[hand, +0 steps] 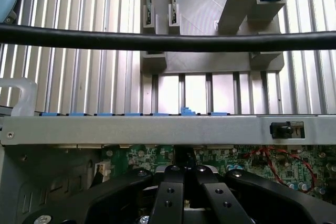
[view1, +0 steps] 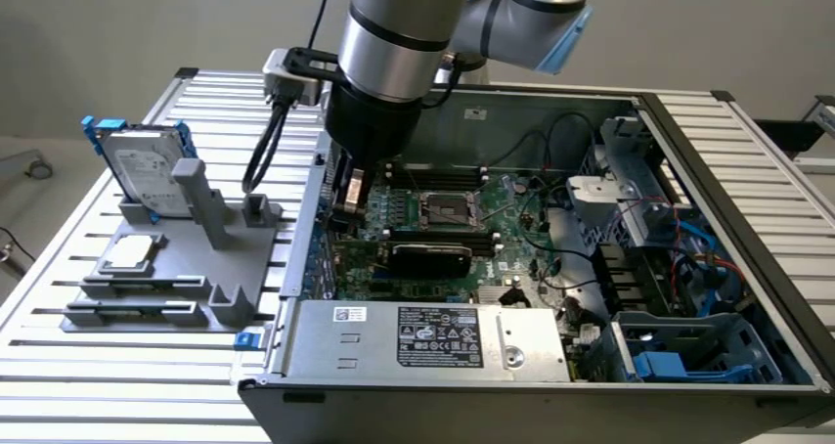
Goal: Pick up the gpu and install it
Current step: 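Press down on the gpu until it lock into place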
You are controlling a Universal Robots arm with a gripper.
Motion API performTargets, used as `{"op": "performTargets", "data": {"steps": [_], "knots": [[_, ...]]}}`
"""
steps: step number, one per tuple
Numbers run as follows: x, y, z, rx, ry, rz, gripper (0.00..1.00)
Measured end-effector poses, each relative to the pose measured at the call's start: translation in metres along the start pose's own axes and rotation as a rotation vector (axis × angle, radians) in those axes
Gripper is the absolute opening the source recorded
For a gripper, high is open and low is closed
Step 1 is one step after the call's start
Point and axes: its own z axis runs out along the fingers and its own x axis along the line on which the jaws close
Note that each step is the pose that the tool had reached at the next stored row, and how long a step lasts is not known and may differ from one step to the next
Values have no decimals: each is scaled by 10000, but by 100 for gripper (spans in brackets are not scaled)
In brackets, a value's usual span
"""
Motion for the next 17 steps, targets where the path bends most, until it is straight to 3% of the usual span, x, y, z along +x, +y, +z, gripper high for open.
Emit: {"op": "performTargets", "data": {"steps": [17], "knots": [[-1,12,-40,-56,-24,-9,11]]}}
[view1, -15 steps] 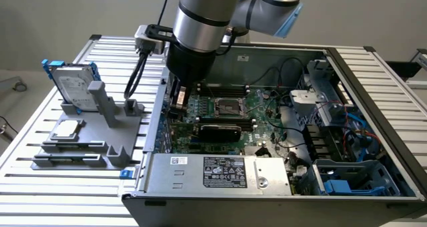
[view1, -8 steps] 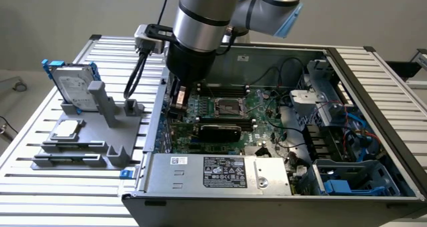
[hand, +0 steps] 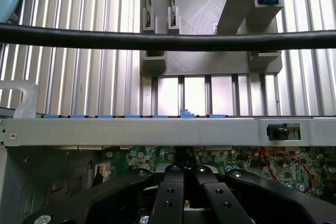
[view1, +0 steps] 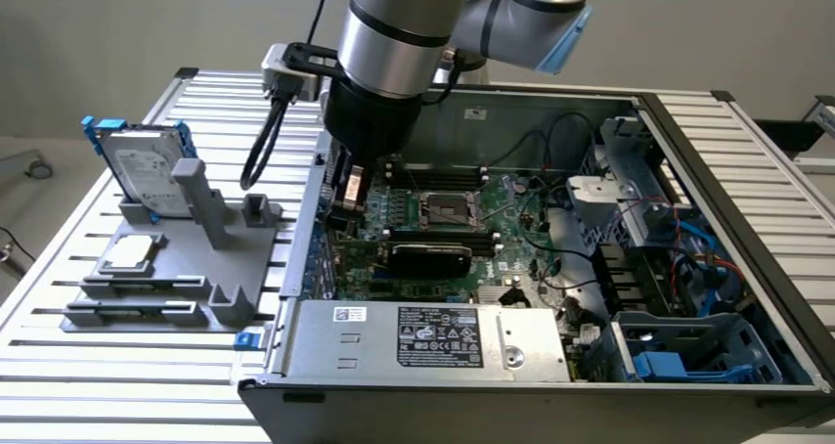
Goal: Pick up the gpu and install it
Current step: 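Press down on the gpu until it lock into place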
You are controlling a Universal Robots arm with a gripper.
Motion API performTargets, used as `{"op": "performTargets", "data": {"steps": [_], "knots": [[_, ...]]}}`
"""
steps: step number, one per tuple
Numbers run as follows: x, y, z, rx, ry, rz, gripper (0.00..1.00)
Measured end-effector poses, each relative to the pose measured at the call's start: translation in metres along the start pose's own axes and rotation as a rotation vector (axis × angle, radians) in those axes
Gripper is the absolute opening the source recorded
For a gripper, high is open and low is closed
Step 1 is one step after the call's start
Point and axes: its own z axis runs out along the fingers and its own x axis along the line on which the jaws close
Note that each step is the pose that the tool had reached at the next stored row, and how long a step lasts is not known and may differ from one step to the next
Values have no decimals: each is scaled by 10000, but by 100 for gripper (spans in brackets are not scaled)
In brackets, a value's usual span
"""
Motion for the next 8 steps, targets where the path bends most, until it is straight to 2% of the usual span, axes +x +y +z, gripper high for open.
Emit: {"op": "performTargets", "data": {"steps": [5,8], "knots": [[0,-5,2,2,-11,-5,11],[1,-23,-30,0,-9,-2,11]]}}
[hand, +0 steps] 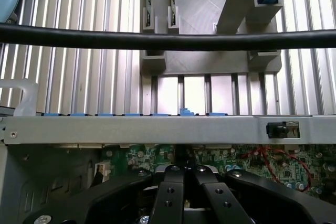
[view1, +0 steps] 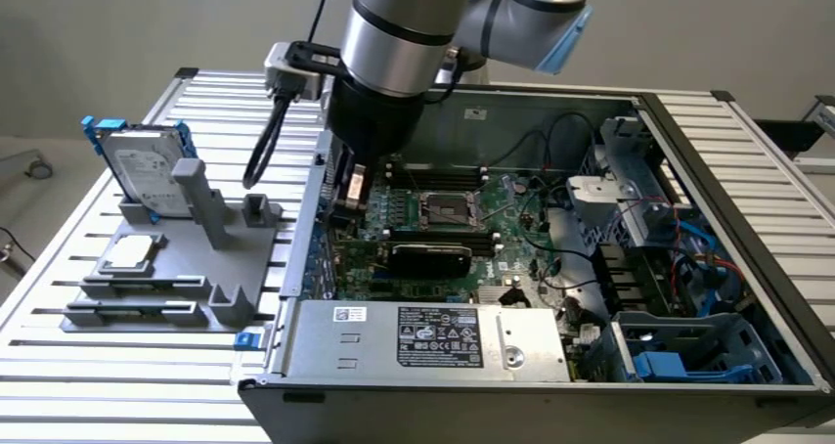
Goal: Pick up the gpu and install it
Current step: 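Press down on the gpu until it lock into place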
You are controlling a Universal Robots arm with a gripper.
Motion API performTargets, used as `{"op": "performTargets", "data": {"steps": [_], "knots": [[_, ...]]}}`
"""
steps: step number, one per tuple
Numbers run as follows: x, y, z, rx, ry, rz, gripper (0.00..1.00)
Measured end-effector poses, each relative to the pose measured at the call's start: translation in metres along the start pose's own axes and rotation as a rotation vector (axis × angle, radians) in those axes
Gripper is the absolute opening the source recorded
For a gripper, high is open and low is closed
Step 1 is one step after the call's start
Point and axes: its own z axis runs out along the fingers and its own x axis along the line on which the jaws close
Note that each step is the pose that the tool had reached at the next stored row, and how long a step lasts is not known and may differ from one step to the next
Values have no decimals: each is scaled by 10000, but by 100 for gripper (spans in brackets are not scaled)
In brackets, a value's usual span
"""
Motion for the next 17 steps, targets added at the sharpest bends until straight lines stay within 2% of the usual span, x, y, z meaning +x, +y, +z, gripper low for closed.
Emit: {"op": "performTargets", "data": {"steps": [5,7,8,10,13,17], "knots": [[1,-56,-63,13,-25,-7,11],[1,-74,-70,93,-45,-10,11],[1,-86,-73,164,-57,-10,11],[0,-118,-82,364,-93,-12,11],[0,-163,-96,736,-135,-10,11],[-1,-232,-116,1325,-182,0,11]]}}
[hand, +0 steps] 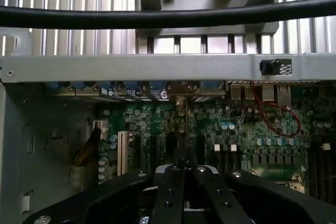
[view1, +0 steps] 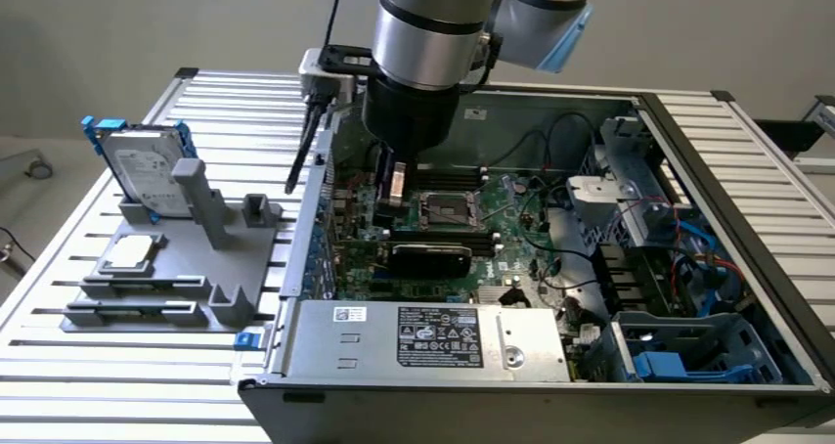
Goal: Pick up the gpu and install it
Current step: 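Press down on the gpu until it lock into place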
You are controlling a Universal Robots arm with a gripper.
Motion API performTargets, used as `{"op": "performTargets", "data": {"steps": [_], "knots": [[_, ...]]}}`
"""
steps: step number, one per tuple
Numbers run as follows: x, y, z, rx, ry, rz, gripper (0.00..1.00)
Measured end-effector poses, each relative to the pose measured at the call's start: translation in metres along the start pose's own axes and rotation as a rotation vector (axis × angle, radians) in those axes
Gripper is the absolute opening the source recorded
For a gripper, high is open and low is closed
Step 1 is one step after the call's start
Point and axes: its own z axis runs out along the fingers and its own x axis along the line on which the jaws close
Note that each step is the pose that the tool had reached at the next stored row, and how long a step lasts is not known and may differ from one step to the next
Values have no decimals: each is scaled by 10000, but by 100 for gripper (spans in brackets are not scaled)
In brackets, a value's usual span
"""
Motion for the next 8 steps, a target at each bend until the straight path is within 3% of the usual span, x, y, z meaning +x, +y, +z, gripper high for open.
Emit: {"op": "performTargets", "data": {"steps": [6,7,8], "knots": [[-1,-109,-17,871,-65,11,11],[-1,-117,-17,952,-75,13,11],[-1,-119,-17,957,-77,12,11]]}}
